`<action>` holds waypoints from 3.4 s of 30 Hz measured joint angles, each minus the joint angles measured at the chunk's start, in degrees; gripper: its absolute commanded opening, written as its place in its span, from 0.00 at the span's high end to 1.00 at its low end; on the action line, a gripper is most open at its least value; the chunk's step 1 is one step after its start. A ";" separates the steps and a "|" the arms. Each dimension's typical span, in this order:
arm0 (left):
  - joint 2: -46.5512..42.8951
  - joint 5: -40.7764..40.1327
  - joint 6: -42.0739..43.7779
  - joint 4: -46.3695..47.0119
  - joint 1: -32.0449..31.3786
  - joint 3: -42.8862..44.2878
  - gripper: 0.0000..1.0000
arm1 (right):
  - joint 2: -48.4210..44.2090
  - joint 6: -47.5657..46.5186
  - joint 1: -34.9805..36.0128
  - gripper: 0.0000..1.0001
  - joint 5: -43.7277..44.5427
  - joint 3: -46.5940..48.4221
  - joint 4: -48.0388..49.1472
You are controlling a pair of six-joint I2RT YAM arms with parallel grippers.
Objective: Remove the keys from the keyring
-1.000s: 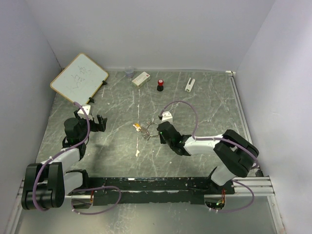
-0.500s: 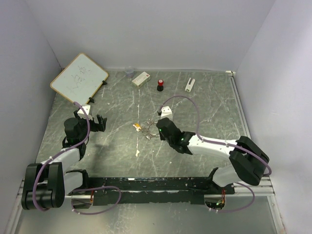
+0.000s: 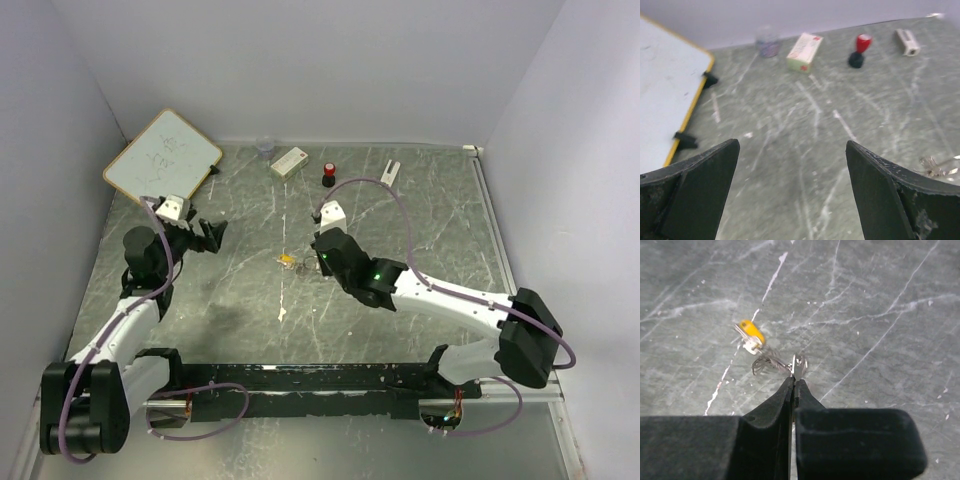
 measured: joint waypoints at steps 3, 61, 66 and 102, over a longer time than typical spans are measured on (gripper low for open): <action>-0.31 2.14 -1.92 -0.07 -2.71 1.70 0.01 | -1.20 -0.96 1.05 1.00 1.22 2.03 -1.99; 0.22 -12.46 -15.58 -17.33 -23.37 16.81 0.06 | -3.13 -9.84 2.45 1.00 0.66 16.48 -1.27; 1.70 -10.19 -13.55 -17.49 -25.64 17.42 0.06 | -2.27 -10.25 2.45 1.00 0.48 17.20 -0.46; 5.77 -10.80 -1.01 3.43 -39.67 10.71 0.46 | -6.54 -7.48 2.99 1.00 -4.44 17.64 0.92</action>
